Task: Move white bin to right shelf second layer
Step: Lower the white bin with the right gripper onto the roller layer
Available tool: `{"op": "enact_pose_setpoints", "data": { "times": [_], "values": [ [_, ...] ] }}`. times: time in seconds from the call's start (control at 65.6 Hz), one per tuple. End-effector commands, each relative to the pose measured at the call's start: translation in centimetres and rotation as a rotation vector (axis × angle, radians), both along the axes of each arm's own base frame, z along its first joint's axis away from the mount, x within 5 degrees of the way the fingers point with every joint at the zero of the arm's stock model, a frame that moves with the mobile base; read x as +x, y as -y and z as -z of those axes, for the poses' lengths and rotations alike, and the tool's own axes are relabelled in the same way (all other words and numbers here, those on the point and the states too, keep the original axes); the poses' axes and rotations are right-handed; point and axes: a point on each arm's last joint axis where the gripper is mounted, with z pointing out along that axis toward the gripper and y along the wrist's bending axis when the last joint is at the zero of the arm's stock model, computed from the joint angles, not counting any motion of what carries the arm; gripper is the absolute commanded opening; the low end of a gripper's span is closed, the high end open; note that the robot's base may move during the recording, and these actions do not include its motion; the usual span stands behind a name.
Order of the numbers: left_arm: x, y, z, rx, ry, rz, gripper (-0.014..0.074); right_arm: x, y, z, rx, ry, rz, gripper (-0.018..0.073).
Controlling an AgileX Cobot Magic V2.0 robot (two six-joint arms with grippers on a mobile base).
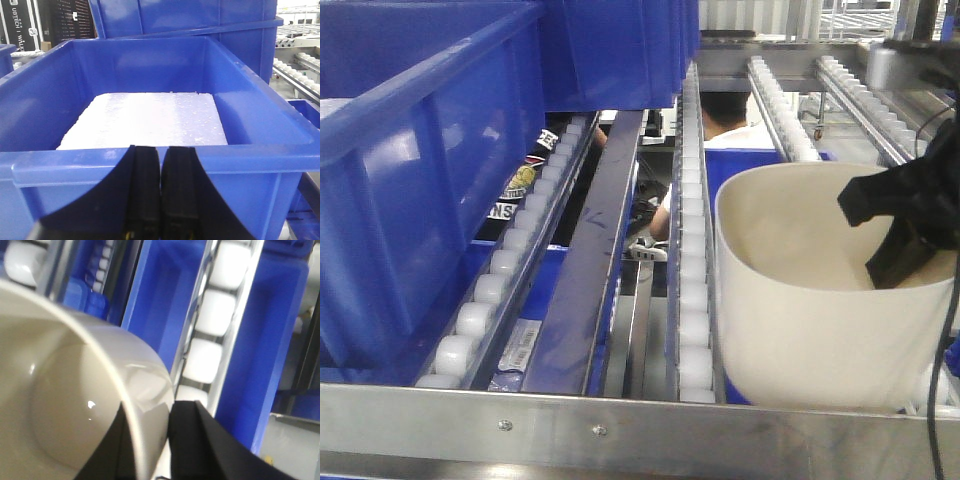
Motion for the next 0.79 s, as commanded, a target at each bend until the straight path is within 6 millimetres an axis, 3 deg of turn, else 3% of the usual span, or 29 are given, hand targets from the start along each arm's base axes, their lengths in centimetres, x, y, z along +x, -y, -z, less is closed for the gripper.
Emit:
{"op": "enact_pose_setpoints", "data": {
  "times": [0.0,0.274,0.472,0.518,0.777],
  "values": [
    [0.0,0.0,0.3,-0.023,0.064,-0.003,0.0085,0.9,-0.3,-1.8,0.032,0.111,-0.005,0.0055],
    [0.0,0.0,0.3,-0.023,0.064,-0.003,0.0085,1.0,-0.3,-1.8,0.034,0.117,-0.005,0.0089],
    [0.0,0.0,0.3,-0.023,0.064,-0.003,0.0085,1.2,-0.4,-2.0,0.045,0.15,-0.005,0.0428],
    [0.0,0.0,0.3,-0.023,0.064,-0.003,0.0085,1.3,-0.4,-2.1,0.049,0.161,-0.005,0.0468],
    [0.0,0.0,0.3,-0.023,0.064,-0.003,0.0085,1.0,-0.3,-3.2,0.065,0.209,-0.005,0.0477]
  ]
}}
